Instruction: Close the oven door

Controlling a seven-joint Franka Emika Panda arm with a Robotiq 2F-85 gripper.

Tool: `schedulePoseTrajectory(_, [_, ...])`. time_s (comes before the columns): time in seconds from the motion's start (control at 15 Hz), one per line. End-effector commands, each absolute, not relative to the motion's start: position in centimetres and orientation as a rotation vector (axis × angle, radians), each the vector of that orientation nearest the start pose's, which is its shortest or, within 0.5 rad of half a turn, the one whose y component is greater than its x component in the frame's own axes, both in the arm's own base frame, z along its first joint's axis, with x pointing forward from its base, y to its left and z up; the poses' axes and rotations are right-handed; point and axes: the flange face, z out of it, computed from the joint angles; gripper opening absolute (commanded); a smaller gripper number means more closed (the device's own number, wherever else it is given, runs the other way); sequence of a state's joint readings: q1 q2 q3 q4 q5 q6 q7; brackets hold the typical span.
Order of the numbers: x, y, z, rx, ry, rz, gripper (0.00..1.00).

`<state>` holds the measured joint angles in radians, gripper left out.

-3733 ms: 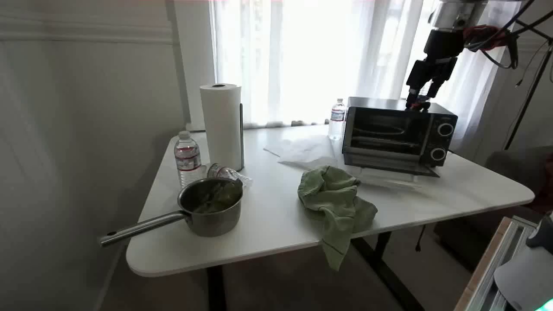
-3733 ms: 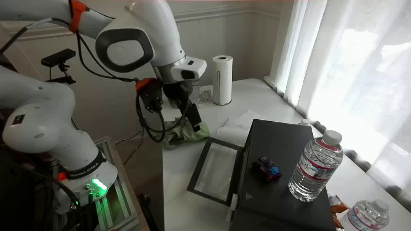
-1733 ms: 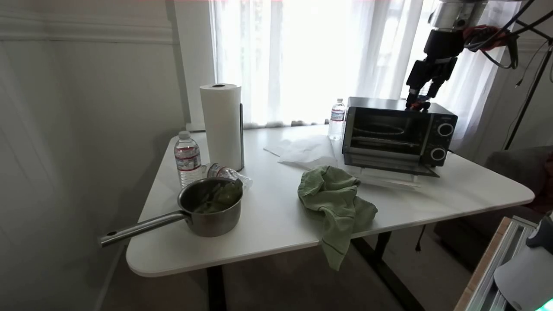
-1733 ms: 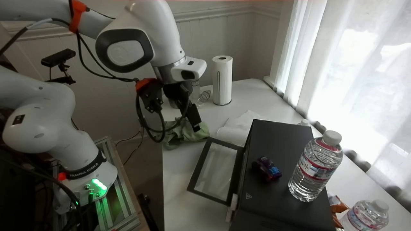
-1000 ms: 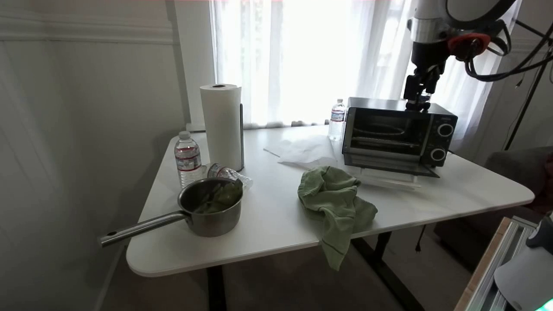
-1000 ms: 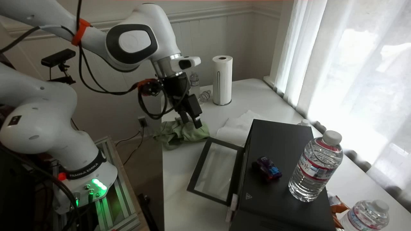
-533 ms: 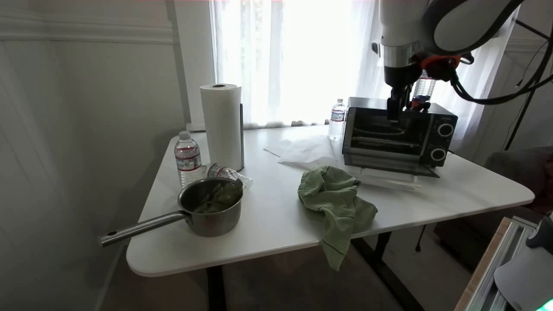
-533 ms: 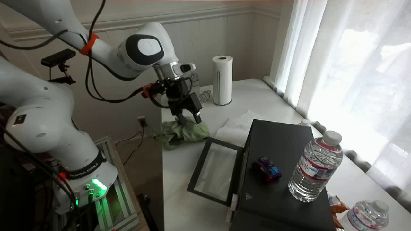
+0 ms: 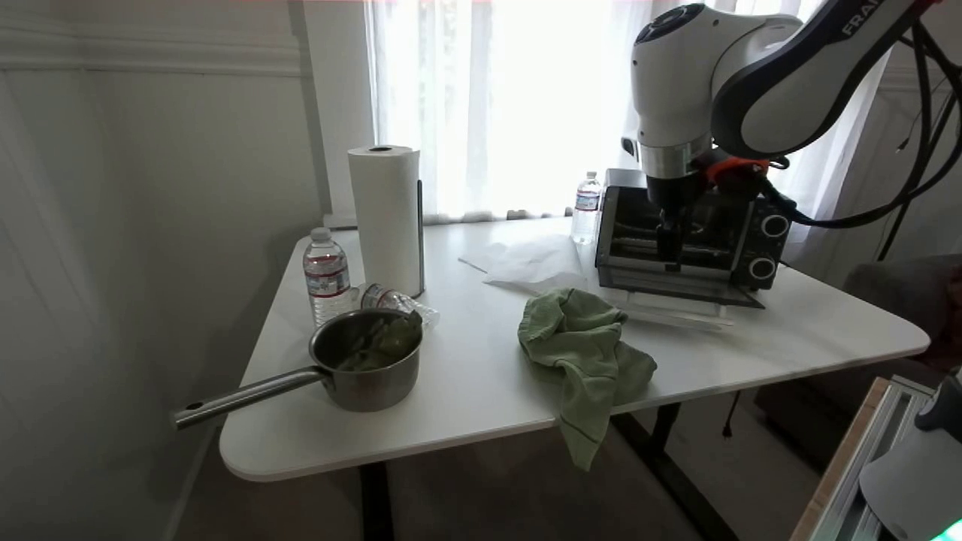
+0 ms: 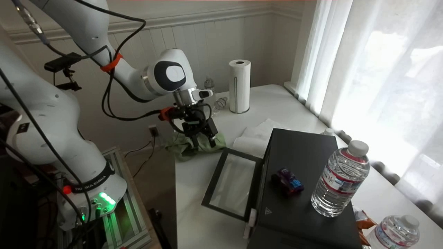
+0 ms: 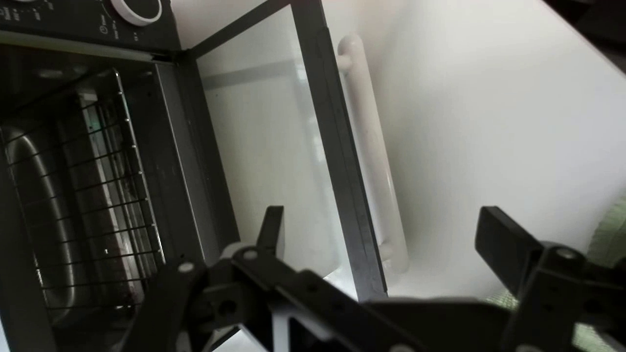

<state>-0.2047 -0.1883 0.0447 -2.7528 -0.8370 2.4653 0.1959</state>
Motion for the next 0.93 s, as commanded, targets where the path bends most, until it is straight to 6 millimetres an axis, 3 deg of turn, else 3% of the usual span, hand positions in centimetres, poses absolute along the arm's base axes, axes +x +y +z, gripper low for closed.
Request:
schedulePoseTrajectory(0.0, [37.3, -6.0, 26.8, -3.578, -0.606, 0.158, 1.00])
schedulePoseTrajectory(0.53, [36.5, -5.0, 21.9, -3.647, -0.730, 0.057, 1.00])
schedulePoseTrajectory(0.87, [36.1, -5.7, 19.7, -3.709, -0.705, -0.075, 1.00])
